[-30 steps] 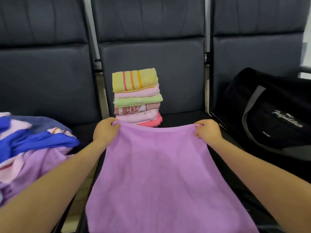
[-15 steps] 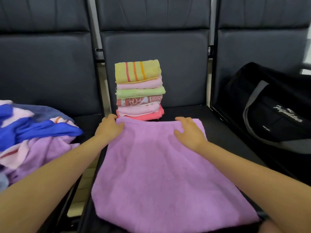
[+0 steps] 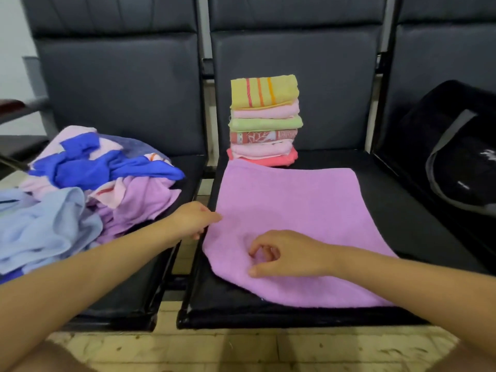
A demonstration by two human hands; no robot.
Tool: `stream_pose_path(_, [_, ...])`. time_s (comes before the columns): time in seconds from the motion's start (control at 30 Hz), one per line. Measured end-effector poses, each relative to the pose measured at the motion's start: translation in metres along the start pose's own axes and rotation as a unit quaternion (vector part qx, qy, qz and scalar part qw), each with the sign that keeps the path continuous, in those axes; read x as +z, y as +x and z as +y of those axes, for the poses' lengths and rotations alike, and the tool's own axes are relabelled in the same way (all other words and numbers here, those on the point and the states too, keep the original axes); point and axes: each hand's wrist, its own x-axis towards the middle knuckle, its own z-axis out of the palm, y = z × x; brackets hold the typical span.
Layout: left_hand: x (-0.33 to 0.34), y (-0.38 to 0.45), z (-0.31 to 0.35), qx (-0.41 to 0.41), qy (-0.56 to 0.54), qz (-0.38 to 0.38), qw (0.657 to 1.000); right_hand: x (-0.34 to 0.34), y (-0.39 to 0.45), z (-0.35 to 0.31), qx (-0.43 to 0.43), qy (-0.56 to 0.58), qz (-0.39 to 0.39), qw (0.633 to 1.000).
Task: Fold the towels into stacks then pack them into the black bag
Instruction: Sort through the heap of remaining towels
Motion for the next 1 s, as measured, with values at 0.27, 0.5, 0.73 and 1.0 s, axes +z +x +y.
stream_pose_path(0.27, [0.011,-0.041,-0.015,0.133,-0.005,-0.026,0.991,0.013,-0.002,0.006,-0.02,-0.048,0.018,0.999])
stream_pose_path(0.5, [0.011,-0.067,-0.013,0.246,-0.157,0.01,0.956,0.013,-0.002,0.01,-0.014,-0.043,0.016,0.999])
stream_pose_path(0.73, [0.014,-0.071,-0.014,0.213,-0.141,-0.002,0.967,0.015,0.001,0.011,-0.021,-0.063,0.016,0.998])
stream_pose_path(1.0, [-0.005,-0.069,-0.021,0.094,0.073,0.003,0.993,0.016,0.0,0.012,-0.016,-0.062,0.015,0.998])
